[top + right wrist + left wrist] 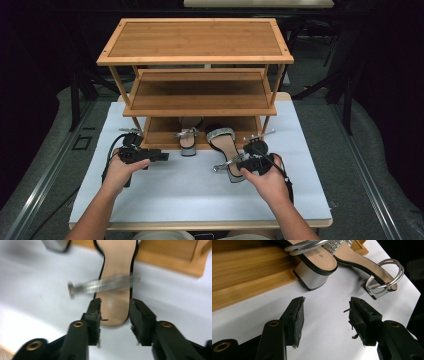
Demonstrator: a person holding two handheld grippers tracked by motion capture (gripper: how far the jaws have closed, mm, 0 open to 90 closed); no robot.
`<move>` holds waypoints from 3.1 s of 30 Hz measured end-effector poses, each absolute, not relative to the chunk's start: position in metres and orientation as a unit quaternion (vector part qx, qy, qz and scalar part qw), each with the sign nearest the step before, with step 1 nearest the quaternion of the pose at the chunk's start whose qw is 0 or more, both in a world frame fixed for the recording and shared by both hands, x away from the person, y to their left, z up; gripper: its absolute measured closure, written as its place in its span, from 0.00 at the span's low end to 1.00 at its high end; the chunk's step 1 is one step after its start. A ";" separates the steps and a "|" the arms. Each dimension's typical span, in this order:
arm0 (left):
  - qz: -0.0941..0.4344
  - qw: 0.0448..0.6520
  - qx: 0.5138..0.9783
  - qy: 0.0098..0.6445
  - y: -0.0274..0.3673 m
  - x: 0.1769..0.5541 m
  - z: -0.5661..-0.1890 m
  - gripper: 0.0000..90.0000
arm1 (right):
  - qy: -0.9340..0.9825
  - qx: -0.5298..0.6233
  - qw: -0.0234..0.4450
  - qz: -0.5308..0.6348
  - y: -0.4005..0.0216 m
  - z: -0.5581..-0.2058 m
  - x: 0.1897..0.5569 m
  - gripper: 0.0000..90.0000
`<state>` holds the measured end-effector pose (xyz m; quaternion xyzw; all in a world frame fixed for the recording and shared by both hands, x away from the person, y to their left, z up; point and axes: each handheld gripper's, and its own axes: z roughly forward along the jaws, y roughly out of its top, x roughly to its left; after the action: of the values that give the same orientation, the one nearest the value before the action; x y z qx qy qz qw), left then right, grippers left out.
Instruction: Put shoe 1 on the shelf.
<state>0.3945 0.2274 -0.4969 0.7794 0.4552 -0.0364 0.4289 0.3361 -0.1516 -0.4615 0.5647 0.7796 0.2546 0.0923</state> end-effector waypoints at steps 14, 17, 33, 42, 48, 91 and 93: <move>-0.039 0.424 0.780 0.458 0.226 0.395 -0.501 0.51 | 0.783 0.568 0.086 0.239 -0.156 -0.497 0.316 0.82; -0.038 0.425 0.779 0.459 0.226 0.395 -0.501 0.51 | 0.774 0.576 0.099 0.242 -0.159 -0.499 0.316 0.72; -0.039 0.422 0.781 0.458 0.225 0.395 -0.503 0.51 | 0.777 0.563 0.059 0.274 -0.170 -0.506 0.315 0.67; -0.039 0.423 0.781 0.458 0.225 0.396 -0.503 0.51 | 0.783 0.542 0.091 0.292 -0.164 -0.521 0.312 0.71; -0.039 0.422 0.782 0.458 0.225 0.396 -0.503 0.51 | 0.792 0.523 0.091 0.301 -0.158 -0.525 0.311 0.58; -0.040 0.420 0.779 0.464 0.227 0.398 -0.507 0.51 | 0.781 0.518 0.091 0.336 -0.134 -0.518 0.369 0.48; -0.040 0.417 0.779 0.467 0.227 0.398 -0.508 0.51 | 0.778 0.521 0.087 0.340 -0.133 -0.517 0.374 0.48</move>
<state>0.3984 0.2270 -0.5077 0.7788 0.4672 -0.0403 0.4167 0.3736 -0.1328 -0.5171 0.5210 0.7779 0.3403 0.0872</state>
